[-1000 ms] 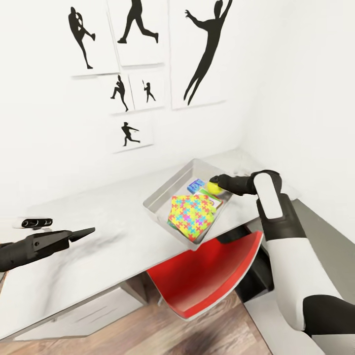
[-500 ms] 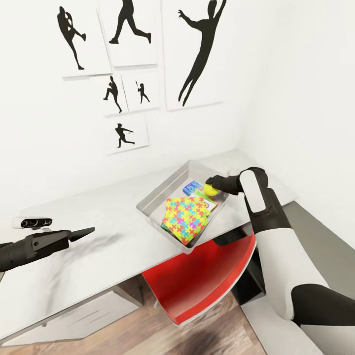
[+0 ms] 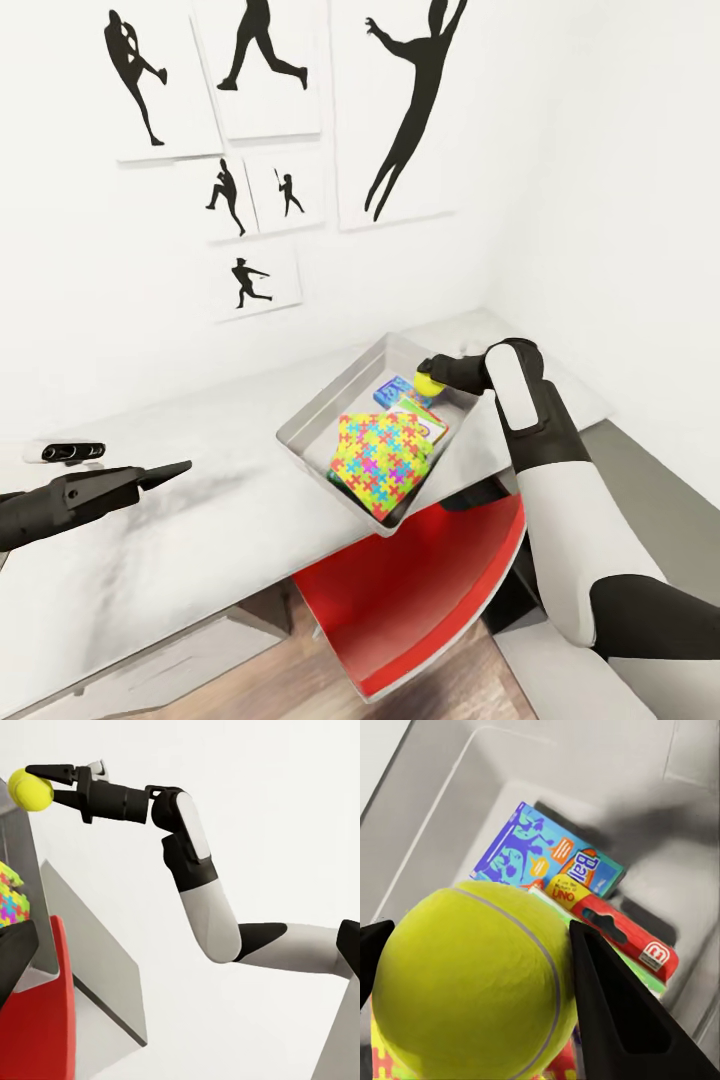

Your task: Put all the toys in the child's room - the three board games (two on the bed and one on the table), the two jigsaw puzzles on the table, and the tennis ball on the table - inside the toy box on the table in the child's room.

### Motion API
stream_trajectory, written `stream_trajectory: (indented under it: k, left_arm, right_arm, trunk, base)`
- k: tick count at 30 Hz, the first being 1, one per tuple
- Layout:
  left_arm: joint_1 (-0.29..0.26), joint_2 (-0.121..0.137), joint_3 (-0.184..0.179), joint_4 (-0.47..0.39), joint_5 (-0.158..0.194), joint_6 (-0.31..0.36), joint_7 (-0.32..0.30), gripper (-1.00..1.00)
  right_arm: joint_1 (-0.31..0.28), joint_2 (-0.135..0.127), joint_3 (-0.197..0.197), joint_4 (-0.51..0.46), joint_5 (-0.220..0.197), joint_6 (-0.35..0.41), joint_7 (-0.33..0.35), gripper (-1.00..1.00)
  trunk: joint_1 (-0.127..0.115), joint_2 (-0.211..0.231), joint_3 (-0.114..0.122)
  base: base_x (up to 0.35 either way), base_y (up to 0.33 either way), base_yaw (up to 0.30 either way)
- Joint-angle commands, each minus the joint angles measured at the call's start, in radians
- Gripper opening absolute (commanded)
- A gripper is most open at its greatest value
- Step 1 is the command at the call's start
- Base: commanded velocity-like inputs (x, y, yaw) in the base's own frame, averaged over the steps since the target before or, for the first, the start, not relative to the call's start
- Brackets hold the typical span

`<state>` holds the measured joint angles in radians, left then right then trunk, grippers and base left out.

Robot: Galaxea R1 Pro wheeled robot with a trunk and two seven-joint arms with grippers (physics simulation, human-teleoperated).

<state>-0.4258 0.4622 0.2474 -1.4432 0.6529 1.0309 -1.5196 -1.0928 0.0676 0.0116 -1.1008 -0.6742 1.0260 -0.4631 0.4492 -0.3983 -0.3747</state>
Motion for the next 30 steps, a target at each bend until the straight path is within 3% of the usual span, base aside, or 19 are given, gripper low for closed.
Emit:
stream_trajectory:
  k: [1, 30]
  left_arm:
    - [-0.001, 0.001, 0.000, 0.000, 0.001, 0.011, -0.003, 1.00]
    - [-0.001, 0.001, 0.003, 0.000, 0.001, 0.013, -0.004, 1.00]
  right_arm:
    - [-0.001, 0.000, 0.001, -0.001, -0.013, 0.000, -0.013, -1.00]
    - [-0.001, -0.007, 0.002, 0.003, -0.013, 0.002, -0.013, -1.00]
  trunk:
    - [0.001, -0.002, -0.002]
    - [0.001, -0.002, -0.031]
  base:
    - [0.114, 0.005, 0.000]
    - [0.009, 0.000, 0.000]
